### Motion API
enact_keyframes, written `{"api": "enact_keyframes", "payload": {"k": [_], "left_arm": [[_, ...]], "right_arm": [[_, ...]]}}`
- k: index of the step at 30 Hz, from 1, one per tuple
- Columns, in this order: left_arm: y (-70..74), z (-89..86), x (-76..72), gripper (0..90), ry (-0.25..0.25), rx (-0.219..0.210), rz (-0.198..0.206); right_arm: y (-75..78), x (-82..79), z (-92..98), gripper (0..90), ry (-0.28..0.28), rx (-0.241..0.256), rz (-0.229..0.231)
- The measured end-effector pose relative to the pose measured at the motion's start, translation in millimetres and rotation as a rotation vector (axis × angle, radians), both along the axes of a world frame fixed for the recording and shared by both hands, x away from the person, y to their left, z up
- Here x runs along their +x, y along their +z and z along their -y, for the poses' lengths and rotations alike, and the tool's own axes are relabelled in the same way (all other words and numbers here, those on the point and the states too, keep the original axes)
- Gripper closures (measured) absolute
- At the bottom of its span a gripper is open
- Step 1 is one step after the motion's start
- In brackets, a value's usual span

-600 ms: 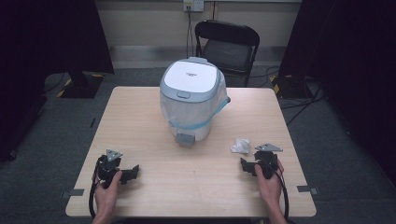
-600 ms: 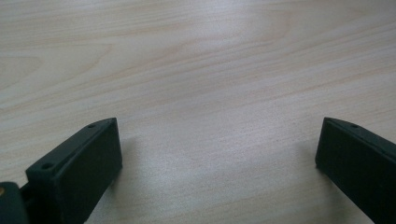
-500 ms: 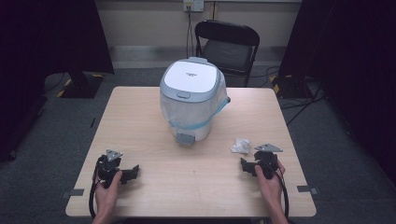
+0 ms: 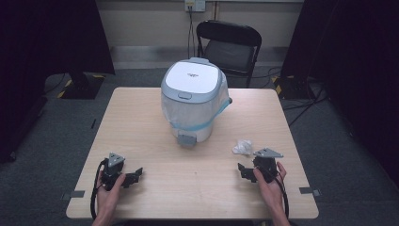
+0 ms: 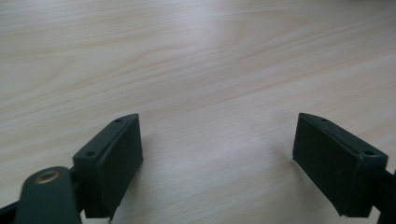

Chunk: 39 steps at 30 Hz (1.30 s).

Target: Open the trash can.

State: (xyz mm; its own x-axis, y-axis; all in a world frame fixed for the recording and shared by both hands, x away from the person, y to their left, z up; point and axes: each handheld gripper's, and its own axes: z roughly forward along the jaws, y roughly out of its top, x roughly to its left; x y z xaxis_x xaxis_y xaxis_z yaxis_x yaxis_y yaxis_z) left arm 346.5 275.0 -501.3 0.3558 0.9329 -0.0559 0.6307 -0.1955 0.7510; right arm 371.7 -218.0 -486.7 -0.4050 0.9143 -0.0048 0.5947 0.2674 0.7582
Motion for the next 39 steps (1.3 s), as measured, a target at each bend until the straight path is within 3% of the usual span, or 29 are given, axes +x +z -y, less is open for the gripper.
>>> {"api": "enact_keyframes", "payload": {"k": [3, 4, 6, 10, 12, 15, 16, 17, 18, 19, 21, 22, 23, 24, 25, 26, 28, 29, 30, 31, 34, 36, 37, 39], "left_arm": [[3.1, 5.8, 5.1, 15.9, -0.034, 0.004, 0.038], [4.0, 6.0, 7.5, 16.1, -0.048, -0.019, 0.062], [7.3, 6.6, 16.0, 17.5, -0.055, -0.08, 0.05], [17.4, 10.7, 32.4, 16.8, -0.06, -0.092, 0.058], [29.3, 15.4, 53.4, 17.4, -0.063, -0.086, 0.075], [39.2, 19.5, 77.6, 17.4, -0.082, -0.132, 0.081], [39.2, 19.5, 77.6, 17.5, -0.082, -0.132, 0.081], [44.7, 23.2, 93.1, 17.9, -0.088, -0.123, 0.081], [44.7, 23.2, 93.1, 17.7, -0.088, -0.123, 0.081], [49.0, 26.6, 107.8, 17.8, -0.095, -0.14, 0.094], [51.7, 29.3, 121.9, 17.8, -0.091, -0.148, 0.097], [51.7, 29.3, 121.9, 17.9, -0.091, -0.148, 0.097], [53.5, 31.0, 135.2, 18.2, -0.091, -0.154, 0.085], [53.5, 31.0, 135.2, 18.1, -0.091, -0.154, 0.085], [55.1, 33.3, 147.2, 18.2, -0.099, -0.169, 0.089], [55.1, 33.3, 147.2, 18.3, -0.099, -0.169, 0.089], [57.2, 36.7, 158.4, 18.2, -0.099, -0.155, 0.098], [58.6, 39.8, 168.7, 18.1, -0.094, -0.153, 0.109], [58.6, 39.8, 168.7, 18.3, -0.094, -0.153, 0.109], [59.3, 42.6, 179.1, 18.3, -0.094, -0.154, 0.111], [58.2, 46.5, 192.4, 18.6, -0.082, -0.148, 0.117], [57.0, 47.9, 195.2, 19.1, -0.071, -0.147, 0.133], [54.5, 49.2, 200.4, 19.0, -0.057, -0.144, 0.122], [52.6, 52.2, 205.2, 18.7, -0.084, -0.155, 0.124]], "right_arm": [[6.9, 4.4, -7.1, 13.8, 0.016, 0.013, 0.009], [9.4, 6.2, -9.9, 13.8, 0.022, 0.011, 0.012], [13.7, 11.8, -16.7, 13.8, 0.035, 0.001, 0.025], [23.7, 28.3, -29.0, 13.8, 0.059, 0.003, 0.021], [27.7, 38.3, -33.3, 14.1, 0.062, 0.016, 0.025], [31.9, 53.8, -39.3, 14.6, 0.061, 0.01, 0.028], [31.9, 53.8, -39.3, 14.6, 0.061, 0.01, 0.028], [34.3, 63.7, -43.1, 15.0, 0.072, 0.013, 0.028], [34.3, 63.7, -43.1, 15.0, 0.072, 0.013, 0.028], [36.2, 73.8, -47.0, 15.7, 0.073, 0.014, 0.029], [38.6, 83.9, -50.6, 16.0, 0.071, 0.012, 0.034], [38.6, 83.9, -50.6, 16.0, 0.071, 0.012, 0.034], [41.1, 94.0, -54.0, 16.0, 0.072, 0.017, 0.042], [41.1, 94.0, -54.0, 16.0, 0.072, 0.017, 0.042], [43.9, 104.1, -57.3, 16.3, 0.074, 0.023, 0.048], [45.5, 109.0, -58.9, 16.4, 0.068, 0.024, 0.051], [46.8, 114.1, -60.9, 16.4, 0.069, 0.026, 0.055], [49.0, 125.1, -64.4, 16.6, 0.058, 0.013, 0.077], [49.2, 129.0, -65.0, 17.1, 0.052, 0.015, 0.081], [49.3, 134.7, -65.4, 17.9, 0.044, 0.026, 0.08], [50.8, 149.1, -67.7, 17.8, 0.028, 0.026, 0.083], [50.8, 153.3, -68.2, 18.2, 0.016, 0.027, 0.091], [50.1, 159.1, -69.0, 18.4, -0.009, 0.031, 0.12], [47.8, 163.7, -69.3, 18.7, -0.027, 0.038, 0.112]]}}
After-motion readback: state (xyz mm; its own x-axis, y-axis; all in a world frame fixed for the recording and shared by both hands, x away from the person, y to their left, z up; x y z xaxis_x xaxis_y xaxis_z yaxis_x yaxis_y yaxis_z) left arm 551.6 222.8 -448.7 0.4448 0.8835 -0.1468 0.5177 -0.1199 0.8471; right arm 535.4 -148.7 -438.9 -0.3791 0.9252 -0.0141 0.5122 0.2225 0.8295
